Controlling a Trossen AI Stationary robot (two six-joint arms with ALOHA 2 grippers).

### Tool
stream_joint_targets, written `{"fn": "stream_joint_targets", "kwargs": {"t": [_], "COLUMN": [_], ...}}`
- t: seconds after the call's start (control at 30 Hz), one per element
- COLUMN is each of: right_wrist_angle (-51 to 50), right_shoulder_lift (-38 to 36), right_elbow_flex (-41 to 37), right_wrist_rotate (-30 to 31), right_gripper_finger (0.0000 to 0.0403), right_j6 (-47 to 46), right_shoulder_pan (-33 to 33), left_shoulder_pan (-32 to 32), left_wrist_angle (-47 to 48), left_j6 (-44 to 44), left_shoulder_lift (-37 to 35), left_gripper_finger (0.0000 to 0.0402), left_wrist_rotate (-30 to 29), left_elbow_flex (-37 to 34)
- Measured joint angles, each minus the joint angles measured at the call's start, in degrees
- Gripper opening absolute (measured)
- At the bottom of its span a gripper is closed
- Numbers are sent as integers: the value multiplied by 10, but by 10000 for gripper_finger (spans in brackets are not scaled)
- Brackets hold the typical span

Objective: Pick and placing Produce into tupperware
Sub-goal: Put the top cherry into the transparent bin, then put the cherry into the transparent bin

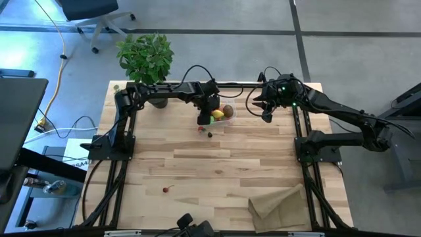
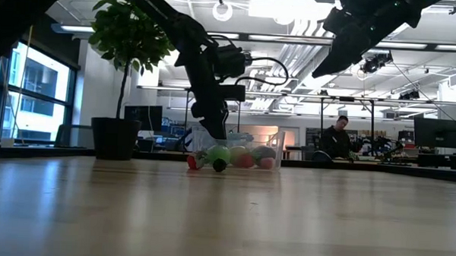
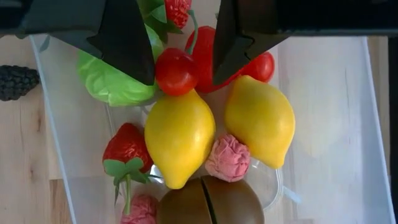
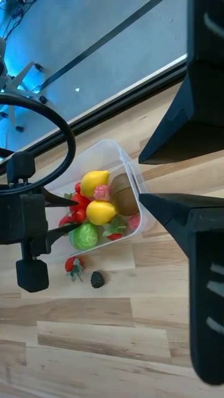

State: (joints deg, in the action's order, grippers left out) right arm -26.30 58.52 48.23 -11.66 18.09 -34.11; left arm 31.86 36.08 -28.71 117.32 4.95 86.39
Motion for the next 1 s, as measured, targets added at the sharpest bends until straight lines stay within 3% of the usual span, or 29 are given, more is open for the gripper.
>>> {"fn": "stream_joint_targets", "kwargs": {"t": [0.23,0.63,0.83,1.0], "right_wrist_angle": [0,0,0,0], "right_shoulder_lift": [0,0,0,0], "right_elbow_flex": [0,0,0,0], "right_wrist_rotate": [0,0,0,0], "right_gripper_finger": [76,76,76,76], "right_j6": [0,0,0,0], "right_shoulder_pan": [0,0,0,0], "left_shoulder_pan": [0,-8,-56,-123], "left_wrist_angle": [25,204,366,417], "left_j6": [7,6,-6,9], "left_shoulder_lift": [0,-1,-2,-38], "left_gripper_finger": [174,197,183,172], "left_wrist_rotate": [13,14,-6,-22], "left_elbow_flex": [16,189,284,290]}}
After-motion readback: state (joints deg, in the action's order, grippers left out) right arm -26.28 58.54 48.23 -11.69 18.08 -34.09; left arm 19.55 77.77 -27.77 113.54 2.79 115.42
